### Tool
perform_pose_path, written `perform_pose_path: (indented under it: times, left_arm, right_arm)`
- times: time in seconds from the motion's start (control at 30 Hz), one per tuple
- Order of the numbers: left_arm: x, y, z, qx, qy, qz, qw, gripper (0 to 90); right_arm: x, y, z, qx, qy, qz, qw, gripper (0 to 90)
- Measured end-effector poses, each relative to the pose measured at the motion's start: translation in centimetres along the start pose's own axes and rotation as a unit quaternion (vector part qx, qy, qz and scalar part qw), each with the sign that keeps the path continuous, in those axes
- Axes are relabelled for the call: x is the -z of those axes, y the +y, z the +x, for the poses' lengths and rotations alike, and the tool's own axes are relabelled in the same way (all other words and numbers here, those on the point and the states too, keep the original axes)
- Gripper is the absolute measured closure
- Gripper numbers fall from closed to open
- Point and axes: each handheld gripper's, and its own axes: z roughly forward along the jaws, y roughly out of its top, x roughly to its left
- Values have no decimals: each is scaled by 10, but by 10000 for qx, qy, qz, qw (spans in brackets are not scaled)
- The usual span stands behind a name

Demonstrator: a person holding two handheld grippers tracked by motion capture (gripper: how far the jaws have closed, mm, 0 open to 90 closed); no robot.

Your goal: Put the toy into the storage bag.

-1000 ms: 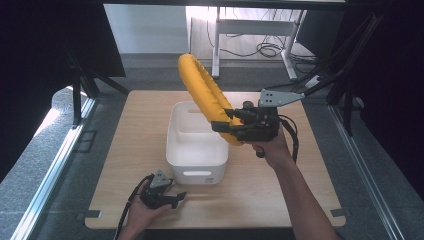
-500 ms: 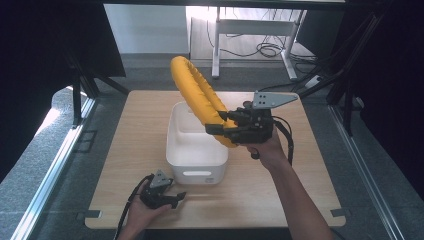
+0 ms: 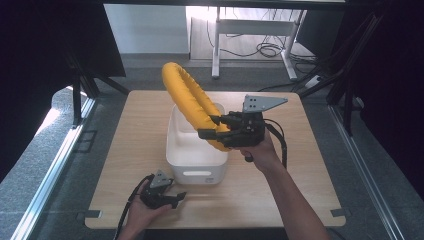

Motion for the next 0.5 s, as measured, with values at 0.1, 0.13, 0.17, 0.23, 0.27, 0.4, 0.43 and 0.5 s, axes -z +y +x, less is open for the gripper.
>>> perform_pose_path:
  times: [0.1,0.13,0.17,0.23,0.27,0.4,0.43,0.5]
  left_arm:
    - [0,0,0,2,1,2,10000,289]
    - [0,0,0,1,1,3,10000,288]
    - [0,0,0,0,2,3,10000,288]
    - [0,0,0,-1,0,0,10000,288]
    - [0,0,0,-4,1,5,10000,289]
    - [-1,0,0,-6,-2,11,10000,288]
    - [-1,0,0,-6,-1,12,10000,289]
    - [-1,0,0,-8,-2,11,10000,289]
  right_arm:
    - [-2,-1,1,4,42,-1,10000,515]
    - [-3,-1,1,-17,57,8,10000,515]
    - [-3,-1,1,4,50,9,10000,515]
    - [-5,-2,1,-24,64,15,10000,515]
    - [-5,-3,1,-18,64,22,10000,515]
    - [-8,-6,0,-66,86,57,9999,515]
    - [-9,-6,0,-75,96,58,9999,515]
    - [-10,-7,0,-71,104,82,9999,515]
